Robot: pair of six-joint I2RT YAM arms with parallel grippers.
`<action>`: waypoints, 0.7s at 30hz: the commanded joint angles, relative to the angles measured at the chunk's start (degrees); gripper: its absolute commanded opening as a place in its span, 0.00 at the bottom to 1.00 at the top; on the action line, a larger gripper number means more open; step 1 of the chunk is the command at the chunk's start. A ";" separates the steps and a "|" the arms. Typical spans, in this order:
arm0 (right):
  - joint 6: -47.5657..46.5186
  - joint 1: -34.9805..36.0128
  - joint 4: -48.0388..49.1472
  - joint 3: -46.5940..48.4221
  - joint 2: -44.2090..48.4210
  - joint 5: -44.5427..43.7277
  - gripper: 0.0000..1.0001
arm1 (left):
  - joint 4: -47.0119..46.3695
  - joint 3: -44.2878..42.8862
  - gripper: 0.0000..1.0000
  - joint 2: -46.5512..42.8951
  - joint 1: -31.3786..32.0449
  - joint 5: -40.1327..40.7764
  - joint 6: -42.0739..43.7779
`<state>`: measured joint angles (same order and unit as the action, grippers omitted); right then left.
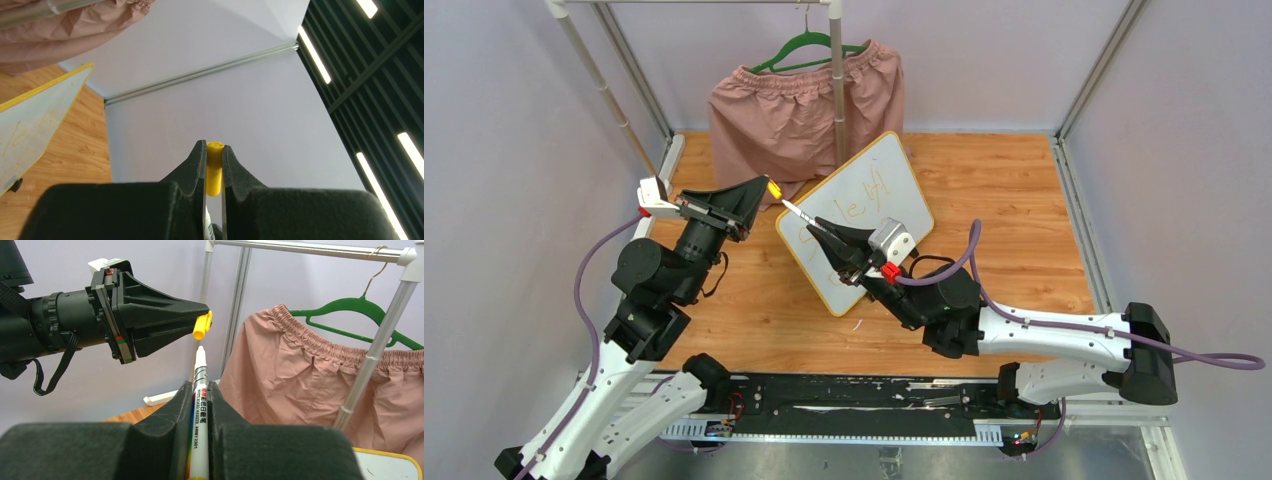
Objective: Write a sentence on the whiteboard
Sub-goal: Close the whiteboard marker at the center of the board.
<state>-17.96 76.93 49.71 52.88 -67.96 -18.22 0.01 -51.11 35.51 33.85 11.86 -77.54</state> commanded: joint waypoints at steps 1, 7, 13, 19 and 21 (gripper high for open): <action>0.29 0.99 2.50 2.40 1.10 0.11 0.00 | -1.94 -0.04 0.00 -0.29 0.34 0.24 0.69; 0.20 1.10 2.80 2.55 1.04 0.12 0.00 | -1.94 0.53 0.00 -0.26 0.34 0.08 0.54; 0.03 1.12 3.06 2.70 1.04 0.27 0.00 | -1.94 0.90 0.00 -0.40 0.34 0.05 0.40; -0.06 1.12 2.93 2.76 0.84 0.11 0.00 | -1.94 0.43 0.00 -0.28 0.34 -0.37 0.37; -0.15 1.16 2.93 2.95 0.76 0.01 0.00 | -1.94 0.40 0.00 -0.33 0.33 -0.58 0.29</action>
<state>-17.98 77.23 49.98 53.74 -67.96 -18.20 -0.01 -50.68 35.51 33.85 11.60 -77.56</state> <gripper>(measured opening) 0.140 0.120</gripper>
